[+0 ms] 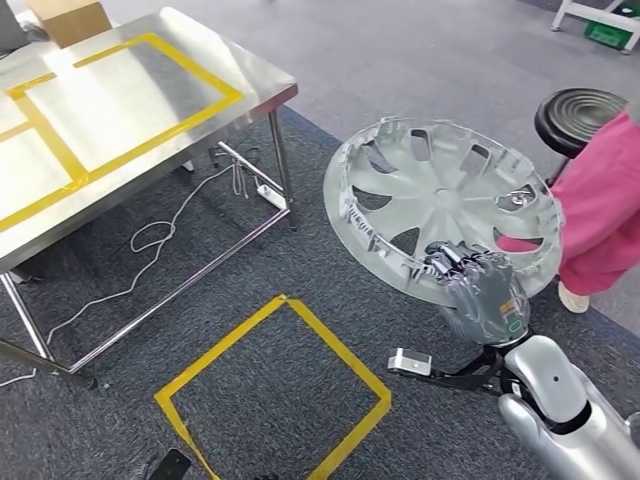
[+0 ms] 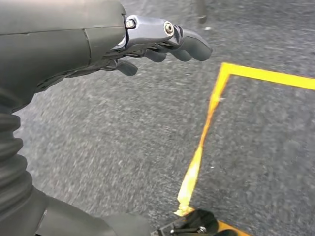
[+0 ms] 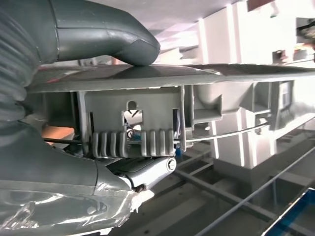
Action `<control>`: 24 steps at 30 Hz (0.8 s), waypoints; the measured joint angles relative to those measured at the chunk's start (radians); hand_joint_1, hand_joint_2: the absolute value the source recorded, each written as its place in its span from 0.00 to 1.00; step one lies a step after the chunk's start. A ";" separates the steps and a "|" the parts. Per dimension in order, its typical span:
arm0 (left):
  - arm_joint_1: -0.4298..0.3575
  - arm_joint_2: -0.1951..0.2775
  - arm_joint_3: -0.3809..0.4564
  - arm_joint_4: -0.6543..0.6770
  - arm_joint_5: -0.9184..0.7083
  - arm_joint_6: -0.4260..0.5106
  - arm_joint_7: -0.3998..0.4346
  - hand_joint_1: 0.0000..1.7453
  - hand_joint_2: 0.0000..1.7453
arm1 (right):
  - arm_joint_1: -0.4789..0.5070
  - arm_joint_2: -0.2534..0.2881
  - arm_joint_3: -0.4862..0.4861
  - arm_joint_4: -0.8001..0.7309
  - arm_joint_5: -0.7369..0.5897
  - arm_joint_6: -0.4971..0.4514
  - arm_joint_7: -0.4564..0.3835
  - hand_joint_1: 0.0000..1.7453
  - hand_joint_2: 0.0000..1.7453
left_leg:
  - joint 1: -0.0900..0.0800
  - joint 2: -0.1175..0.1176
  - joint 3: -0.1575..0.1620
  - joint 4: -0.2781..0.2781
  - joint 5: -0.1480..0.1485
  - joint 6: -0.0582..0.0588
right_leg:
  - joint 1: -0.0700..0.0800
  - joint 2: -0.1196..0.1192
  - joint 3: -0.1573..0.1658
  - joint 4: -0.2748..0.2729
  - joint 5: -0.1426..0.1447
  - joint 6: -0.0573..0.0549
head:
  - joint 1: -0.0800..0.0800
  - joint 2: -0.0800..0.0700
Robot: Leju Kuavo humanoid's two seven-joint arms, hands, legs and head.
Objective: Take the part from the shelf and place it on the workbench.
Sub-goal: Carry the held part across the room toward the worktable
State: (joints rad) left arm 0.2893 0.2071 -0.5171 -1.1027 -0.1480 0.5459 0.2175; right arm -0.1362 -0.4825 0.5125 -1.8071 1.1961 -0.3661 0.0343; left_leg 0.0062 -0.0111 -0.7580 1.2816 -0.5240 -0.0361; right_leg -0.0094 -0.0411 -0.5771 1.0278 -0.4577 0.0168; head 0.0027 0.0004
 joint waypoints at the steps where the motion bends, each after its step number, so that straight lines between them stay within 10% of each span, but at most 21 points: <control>1: 0.001 0.001 0.000 0.000 0.000 0.000 0.002 0.00 1.00 | -0.001 0.000 0.001 0.000 -0.002 0.003 0.000 1.00 1.00 | -0.001 0.001 0.012 -0.016 0.015 0.003 | 0.002 -0.012 0.000 0.000 0.000 0.000 | 0.000 0.000; 6: -0.006 0.006 -0.001 -0.001 -0.004 0.000 0.010 0.00 1.00 | -0.006 0.003 0.009 0.000 -0.015 0.008 -0.004 1.00 1.00 | -0.027 0.083 0.153 -0.272 0.104 0.039 | 0.016 -0.070 0.003 0.002 -0.005 0.009 | 0.000 0.000; 8: -0.006 0.007 -0.001 -0.001 -0.004 0.000 0.015 0.00 1.00 | -0.008 0.003 0.012 0.000 -0.017 0.009 -0.004 1.00 1.00 | -0.027 0.062 0.152 -0.282 0.107 0.050 | 0.018 -0.094 0.007 -0.001 -0.008 0.018 | 0.001 0.000; 11: -0.003 0.008 -0.001 -0.001 -0.004 0.000 0.016 0.00 1.00 | -0.011 0.004 0.015 0.000 -0.019 0.009 -0.005 1.00 1.00 | -0.016 0.024 0.154 -0.290 0.116 0.062 | 0.011 -0.028 -0.017 0.060 -0.050 0.036 | 0.005 0.000; 15: -0.006 0.008 -0.001 -0.001 -0.004 0.001 0.015 0.00 1.00 | -0.011 0.004 0.021 0.003 -0.025 0.009 -0.010 1.00 1.00 | -0.011 -0.031 0.153 -0.289 0.118 0.066 | 0.007 0.037 -0.130 0.285 -0.132 0.047 | 0.011 0.000; 20: -0.002 0.010 -0.001 -0.001 -0.001 0.005 0.015 0.00 1.00 | -0.012 0.004 0.028 0.008 -0.030 0.009 -0.013 1.00 1.00 | -0.007 -0.104 0.150 -0.283 0.120 0.052 | -0.010 0.104 -0.022 0.035 0.001 0.049 | 0.010 0.000; 24: 0.009 0.011 -0.002 -0.001 -0.001 0.008 0.014 0.00 1.00 | -0.019 0.005 0.033 0.009 -0.031 0.009 -0.016 1.00 1.00 | -0.003 -0.128 0.131 -0.282 0.129 0.026 | -0.010 0.094 -0.003 0.000 0.003 0.027 | 0.009 0.000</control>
State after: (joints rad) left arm 0.2985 0.2183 -0.5190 -1.1032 -0.1492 0.5534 0.2319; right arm -0.1552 -0.4774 0.5452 -1.7980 1.1648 -0.3574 0.0178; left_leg 0.0031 -0.1391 -0.6265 0.9995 -0.3952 -0.0096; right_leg -0.0194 0.0531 -0.5802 1.0282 -0.4549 0.0434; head 0.0119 0.0004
